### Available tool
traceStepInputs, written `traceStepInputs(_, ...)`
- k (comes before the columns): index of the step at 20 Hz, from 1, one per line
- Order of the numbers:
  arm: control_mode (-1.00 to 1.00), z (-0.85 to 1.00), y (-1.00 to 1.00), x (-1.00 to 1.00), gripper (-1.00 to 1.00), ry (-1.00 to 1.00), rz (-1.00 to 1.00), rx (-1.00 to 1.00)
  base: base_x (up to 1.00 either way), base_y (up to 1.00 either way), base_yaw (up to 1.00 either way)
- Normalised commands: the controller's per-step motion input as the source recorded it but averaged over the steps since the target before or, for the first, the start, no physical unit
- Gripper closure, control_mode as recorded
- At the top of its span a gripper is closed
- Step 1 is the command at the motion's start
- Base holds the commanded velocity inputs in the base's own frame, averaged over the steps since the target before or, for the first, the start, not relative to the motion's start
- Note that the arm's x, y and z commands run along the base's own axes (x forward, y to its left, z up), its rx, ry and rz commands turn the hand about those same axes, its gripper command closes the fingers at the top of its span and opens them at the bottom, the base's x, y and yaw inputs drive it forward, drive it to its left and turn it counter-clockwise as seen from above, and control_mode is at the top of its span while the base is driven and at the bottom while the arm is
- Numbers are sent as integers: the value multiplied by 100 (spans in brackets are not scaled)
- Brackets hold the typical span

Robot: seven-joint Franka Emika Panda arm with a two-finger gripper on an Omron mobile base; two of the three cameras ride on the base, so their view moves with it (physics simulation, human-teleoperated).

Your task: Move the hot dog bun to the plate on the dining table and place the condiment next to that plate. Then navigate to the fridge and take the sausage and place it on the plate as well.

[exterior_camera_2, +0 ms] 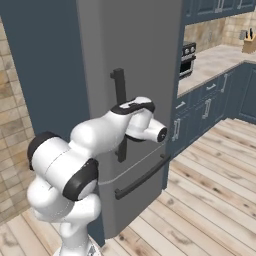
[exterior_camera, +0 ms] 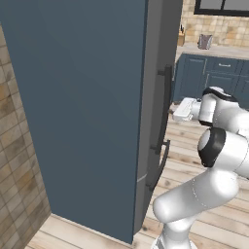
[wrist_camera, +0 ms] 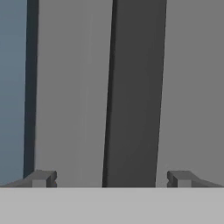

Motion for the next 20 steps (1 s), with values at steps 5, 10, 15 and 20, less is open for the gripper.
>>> traceStepInputs(5,-100,0,0,12,-100,0,0,0,0,0,0)
traceStepInputs(10,-100,0,0,3,-100,-1,0,0,0,0,0)
traceStepInputs(15,-100,0,6,0,-100,-1,2,0,0,0,0)
traceStepInputs(20,-100,0,14,3,-100,0,3,0,0,0,0)
